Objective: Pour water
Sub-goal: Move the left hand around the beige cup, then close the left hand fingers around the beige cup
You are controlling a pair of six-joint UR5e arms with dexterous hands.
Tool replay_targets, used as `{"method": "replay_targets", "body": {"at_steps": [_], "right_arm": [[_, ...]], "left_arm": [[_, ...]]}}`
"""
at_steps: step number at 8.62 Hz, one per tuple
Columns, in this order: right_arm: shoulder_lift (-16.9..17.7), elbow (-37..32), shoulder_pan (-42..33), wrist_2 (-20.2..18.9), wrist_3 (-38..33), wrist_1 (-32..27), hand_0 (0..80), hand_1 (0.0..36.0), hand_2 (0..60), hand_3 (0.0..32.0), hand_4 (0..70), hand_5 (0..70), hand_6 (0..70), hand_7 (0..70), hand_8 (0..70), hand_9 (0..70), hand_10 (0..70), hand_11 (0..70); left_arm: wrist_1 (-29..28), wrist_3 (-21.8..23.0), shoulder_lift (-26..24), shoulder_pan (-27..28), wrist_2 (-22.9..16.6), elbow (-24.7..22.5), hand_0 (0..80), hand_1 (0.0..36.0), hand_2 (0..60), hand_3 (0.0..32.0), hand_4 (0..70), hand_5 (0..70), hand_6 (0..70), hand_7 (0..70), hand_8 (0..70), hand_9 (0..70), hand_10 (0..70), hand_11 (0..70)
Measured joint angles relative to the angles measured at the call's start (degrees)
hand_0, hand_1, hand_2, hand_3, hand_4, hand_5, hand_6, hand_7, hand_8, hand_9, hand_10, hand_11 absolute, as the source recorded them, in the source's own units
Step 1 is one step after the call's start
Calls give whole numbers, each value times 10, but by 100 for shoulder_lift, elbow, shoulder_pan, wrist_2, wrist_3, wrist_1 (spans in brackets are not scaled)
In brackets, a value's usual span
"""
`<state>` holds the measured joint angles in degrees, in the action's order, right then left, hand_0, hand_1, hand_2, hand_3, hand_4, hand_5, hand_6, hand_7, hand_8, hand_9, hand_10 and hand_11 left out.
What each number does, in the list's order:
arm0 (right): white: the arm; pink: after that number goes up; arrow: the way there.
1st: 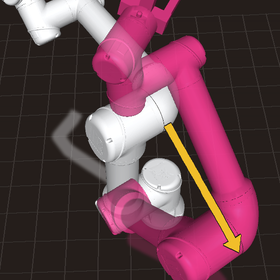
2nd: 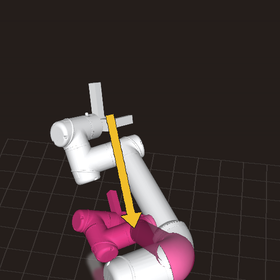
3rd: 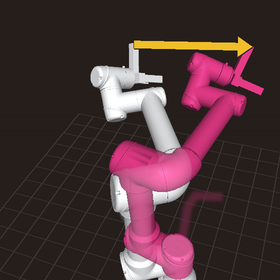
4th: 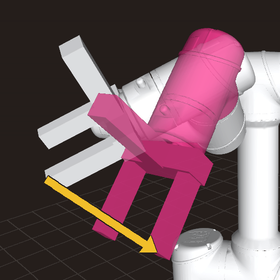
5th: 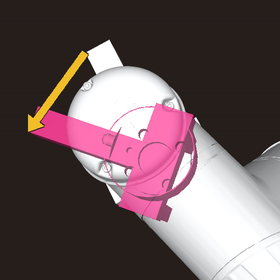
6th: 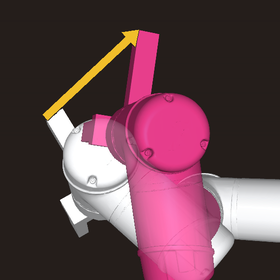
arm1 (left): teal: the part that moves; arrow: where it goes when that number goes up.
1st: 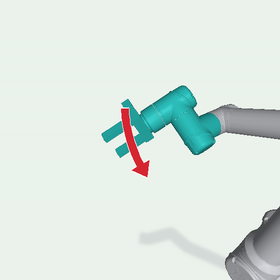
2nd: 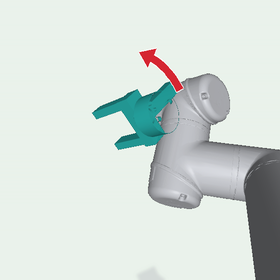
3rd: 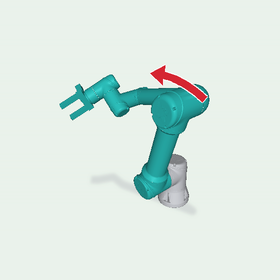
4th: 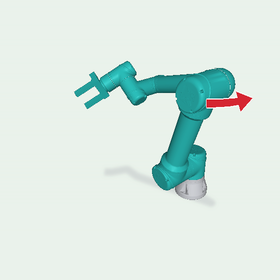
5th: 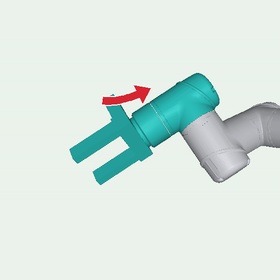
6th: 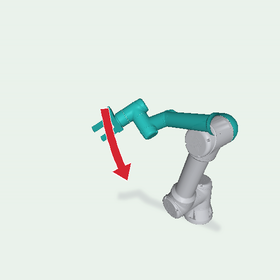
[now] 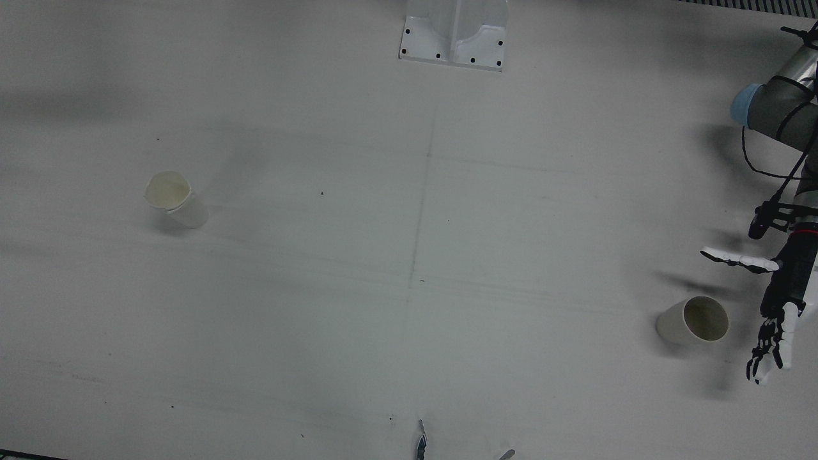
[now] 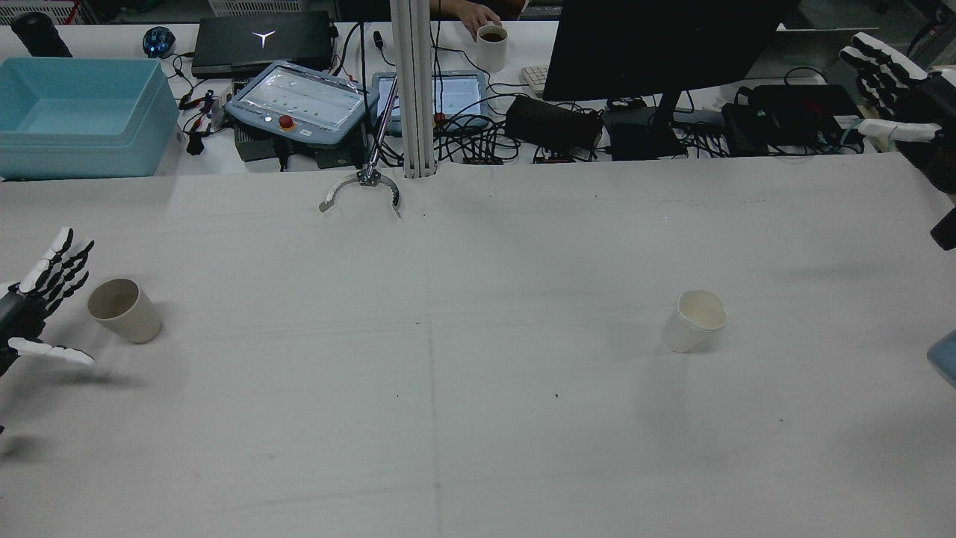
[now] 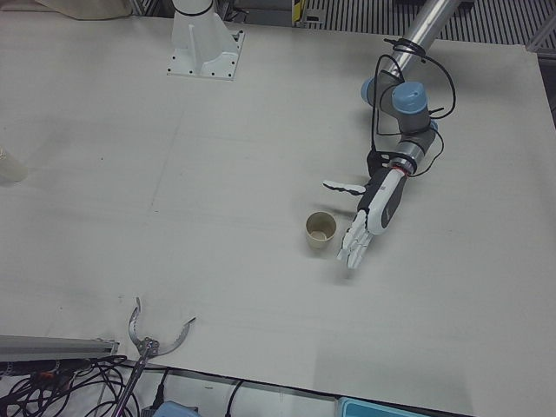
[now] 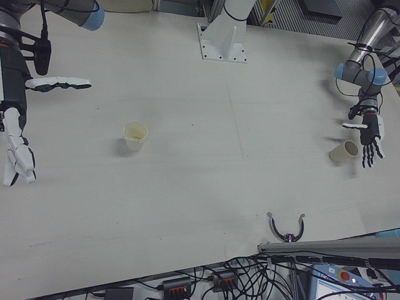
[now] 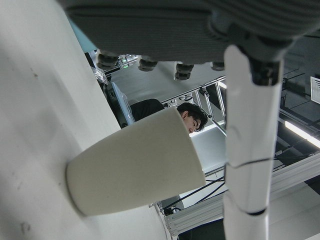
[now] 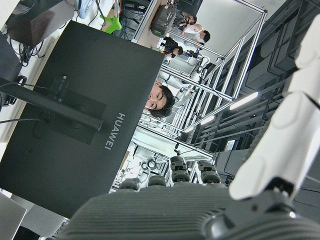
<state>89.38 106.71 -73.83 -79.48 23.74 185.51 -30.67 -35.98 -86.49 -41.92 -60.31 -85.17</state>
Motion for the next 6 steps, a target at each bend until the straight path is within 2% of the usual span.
{"method": "replay_targets", "body": {"at_steps": [2,3,4,5,6], "right_arm": [[-13,11,0,5,-7,6,449,109,106,14,0,118,47,156,0,17,0,0],[-15,14,0,8,-12,9,448,109,107,12,0,121,48,161,0,18,0,0],[-20,15,3,10,-10,10,447,108,107,12,0,123,49,162,0,18,0,0],[-27,15,10,11,-2,11,447,107,106,10,0,122,50,163,0,18,0,0],[-30,10,17,15,7,12,446,107,108,10,0,122,50,161,0,18,0,0]], "left_arm": [[-232,-62,-381,118,24,513,657,264,0,178,0,0,0,103,15,44,12,50],[-272,-54,-509,138,16,669,666,267,0,166,0,0,0,106,15,45,15,55],[-277,-26,-567,141,-2,747,668,265,0,140,0,0,0,111,16,47,17,57],[-218,79,-585,141,-15,781,677,268,0,140,0,0,0,115,14,45,21,64],[-126,212,-590,141,-21,794,793,292,0,134,7,0,0,119,16,48,29,79]]}}
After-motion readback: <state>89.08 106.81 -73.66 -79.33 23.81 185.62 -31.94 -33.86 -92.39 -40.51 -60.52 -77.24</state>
